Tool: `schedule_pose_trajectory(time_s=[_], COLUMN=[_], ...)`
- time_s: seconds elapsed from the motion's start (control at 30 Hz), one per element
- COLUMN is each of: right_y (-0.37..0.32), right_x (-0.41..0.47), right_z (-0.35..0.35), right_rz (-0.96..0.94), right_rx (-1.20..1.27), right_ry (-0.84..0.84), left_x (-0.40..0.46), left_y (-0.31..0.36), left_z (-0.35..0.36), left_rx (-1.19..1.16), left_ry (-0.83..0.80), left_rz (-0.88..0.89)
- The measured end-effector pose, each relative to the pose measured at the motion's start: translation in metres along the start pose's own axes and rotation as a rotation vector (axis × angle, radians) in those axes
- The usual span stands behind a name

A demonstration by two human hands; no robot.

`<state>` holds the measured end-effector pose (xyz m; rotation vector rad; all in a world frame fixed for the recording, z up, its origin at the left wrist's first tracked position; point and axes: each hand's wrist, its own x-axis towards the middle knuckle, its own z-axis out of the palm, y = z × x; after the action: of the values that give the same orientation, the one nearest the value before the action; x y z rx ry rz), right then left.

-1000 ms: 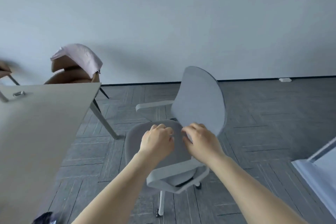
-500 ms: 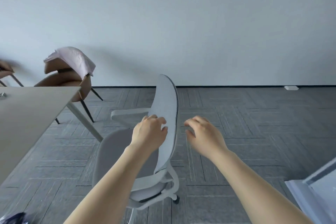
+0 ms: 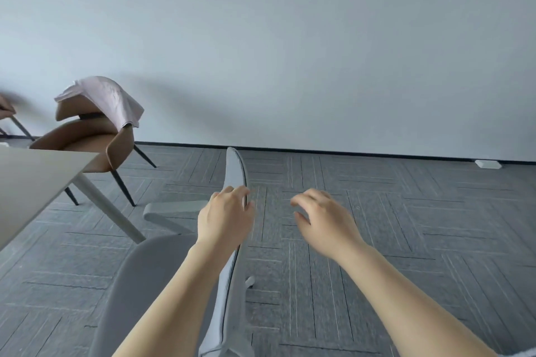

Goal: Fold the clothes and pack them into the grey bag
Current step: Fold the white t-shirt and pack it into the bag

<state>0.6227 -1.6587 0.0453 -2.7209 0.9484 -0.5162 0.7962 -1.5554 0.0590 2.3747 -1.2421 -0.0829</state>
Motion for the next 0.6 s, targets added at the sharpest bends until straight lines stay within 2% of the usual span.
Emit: schedule_pose_trajectory(time_s=[0.13,0.3,0.47,0.6], right_y=[0.043,0.077,0.083,0.068], right_x=[0.054,0.113,0.162,0.191], right_z=[0.011,0.019,0.024,0.042], right_rz=[-0.141,-0.417,-0.68,-0.805], right_rx=[0.045,0.098,0.138,0.19], right_ry=[-0.057,-0.174,-0.264,-0.291], left_x=[0.024,0.023,0.004,0.0], left_y=[0.01,0.028,0.053,0.056], left_z=[0.02,0.033,0.045,0.057], left_rx=[0.028,0.075,0.11,0.139], left_ry=[0.084,0.214,0.286,0.292], left_rz=[-0.197,-0.498,-0.715,-0.807])
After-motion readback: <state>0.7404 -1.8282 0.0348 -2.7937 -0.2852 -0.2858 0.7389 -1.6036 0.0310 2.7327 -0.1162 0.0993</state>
